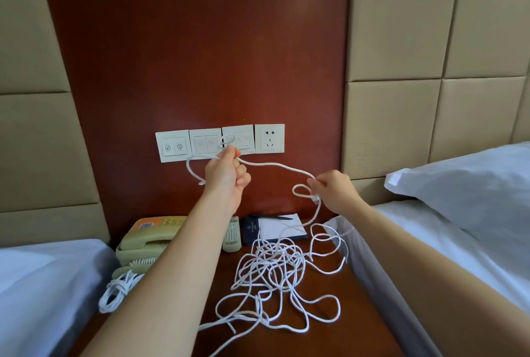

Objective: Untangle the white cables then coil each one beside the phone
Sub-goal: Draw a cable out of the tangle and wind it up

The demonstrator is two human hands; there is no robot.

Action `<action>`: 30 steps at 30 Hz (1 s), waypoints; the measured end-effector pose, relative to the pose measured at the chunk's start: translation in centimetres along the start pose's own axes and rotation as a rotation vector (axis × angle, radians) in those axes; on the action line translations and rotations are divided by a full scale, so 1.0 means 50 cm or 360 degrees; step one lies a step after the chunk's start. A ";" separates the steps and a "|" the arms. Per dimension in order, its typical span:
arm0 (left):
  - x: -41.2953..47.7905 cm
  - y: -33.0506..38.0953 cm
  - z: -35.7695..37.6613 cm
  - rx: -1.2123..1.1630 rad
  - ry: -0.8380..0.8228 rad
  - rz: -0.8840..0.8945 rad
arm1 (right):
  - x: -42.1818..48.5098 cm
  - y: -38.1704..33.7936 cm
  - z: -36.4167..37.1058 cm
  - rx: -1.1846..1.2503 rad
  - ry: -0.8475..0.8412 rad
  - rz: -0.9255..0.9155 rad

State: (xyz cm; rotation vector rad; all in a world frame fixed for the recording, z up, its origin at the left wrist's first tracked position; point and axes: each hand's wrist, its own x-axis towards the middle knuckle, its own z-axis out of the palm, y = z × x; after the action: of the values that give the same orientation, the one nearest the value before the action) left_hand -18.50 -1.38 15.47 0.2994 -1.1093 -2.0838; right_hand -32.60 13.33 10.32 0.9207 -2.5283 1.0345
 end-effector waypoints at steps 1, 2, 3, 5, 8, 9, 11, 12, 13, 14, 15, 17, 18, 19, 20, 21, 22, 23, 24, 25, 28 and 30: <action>0.002 0.001 -0.003 -0.0009 0.0025 0.0004 | 0.007 -0.008 0.003 0.0065 0.0038 0.0061; 0.004 0.002 -0.008 -0.0015 0.0051 0.0010 | 0.015 -0.014 0.008 0.0144 0.0082 0.0119; 0.006 0.004 -0.012 -0.0018 0.0071 0.0017 | 0.022 -0.020 0.011 0.0271 0.0114 0.0191; 0.014 0.011 -0.023 -0.0008 0.0087 0.0034 | 0.038 -0.031 0.016 0.0740 0.0048 0.0365; 0.029 0.025 -0.047 0.0015 0.0125 0.0057 | 0.043 -0.049 0.007 0.1447 -0.0310 0.0503; 0.034 0.028 -0.056 0.0022 0.0140 0.0059 | 0.043 -0.049 0.004 0.1535 -0.0406 0.0486; 0.041 0.027 -0.071 0.0036 0.0165 0.0058 | 0.046 -0.045 0.003 0.1617 -0.0533 0.0464; 0.043 0.025 -0.078 0.0038 0.0174 0.0056 | 0.048 -0.042 0.004 0.1649 -0.0563 0.0472; 0.045 0.022 -0.084 0.0035 0.0186 0.0053 | 0.049 -0.041 0.005 0.1666 -0.0570 0.0479; 0.046 0.021 -0.091 0.0031 0.0204 0.0050 | 0.051 -0.037 0.007 0.1664 -0.0556 0.0485; 0.048 0.020 -0.098 0.0030 0.0228 0.0046 | 0.053 -0.033 0.007 0.1635 -0.0537 0.0474; 0.052 0.020 -0.117 0.0032 0.0281 0.0035 | 0.054 -0.022 0.003 0.1499 -0.0521 0.0429; 0.053 0.021 -0.127 0.0035 0.0306 0.0028 | 0.053 -0.015 -0.003 0.1401 -0.0531 0.0405; 0.056 0.020 -0.137 0.0043 0.0328 0.0017 | 0.052 -0.009 -0.009 0.1299 -0.0557 0.0386; 0.058 0.020 -0.146 0.0059 0.0343 0.0003 | 0.049 -0.004 -0.015 0.1184 -0.0595 0.0372; 0.060 0.018 -0.153 0.0077 0.0351 -0.0014 | 0.045 -0.003 -0.020 0.1032 -0.0633 0.0354; 0.061 0.016 -0.159 0.0093 0.0352 -0.0032 | 0.043 -0.005 -0.021 0.0823 -0.0645 0.0324; 0.061 0.013 -0.163 0.0107 0.0349 -0.0048 | 0.041 -0.008 -0.021 0.0555 -0.0615 0.0270; 0.060 0.011 -0.163 0.0120 0.0347 -0.0062 | 0.040 -0.011 -0.018 0.0259 -0.0527 0.0195; 0.059 0.008 -0.162 0.0126 0.0344 -0.0072 | 0.041 -0.014 -0.014 -0.0017 -0.0417 0.0123; 0.052 0.007 -0.154 0.0126 0.0318 -0.0069 | 0.041 -0.022 -0.008 -0.0368 -0.0241 0.0152; 0.043 0.010 -0.150 0.0189 0.0264 -0.0079 | 0.042 -0.026 -0.011 -0.0334 -0.0311 0.0184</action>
State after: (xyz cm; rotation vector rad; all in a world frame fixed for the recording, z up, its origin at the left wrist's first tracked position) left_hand -15.91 -7.70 11.69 0.5526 -1.1369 -1.9988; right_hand -33.37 12.03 12.35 0.8616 -2.8148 0.7205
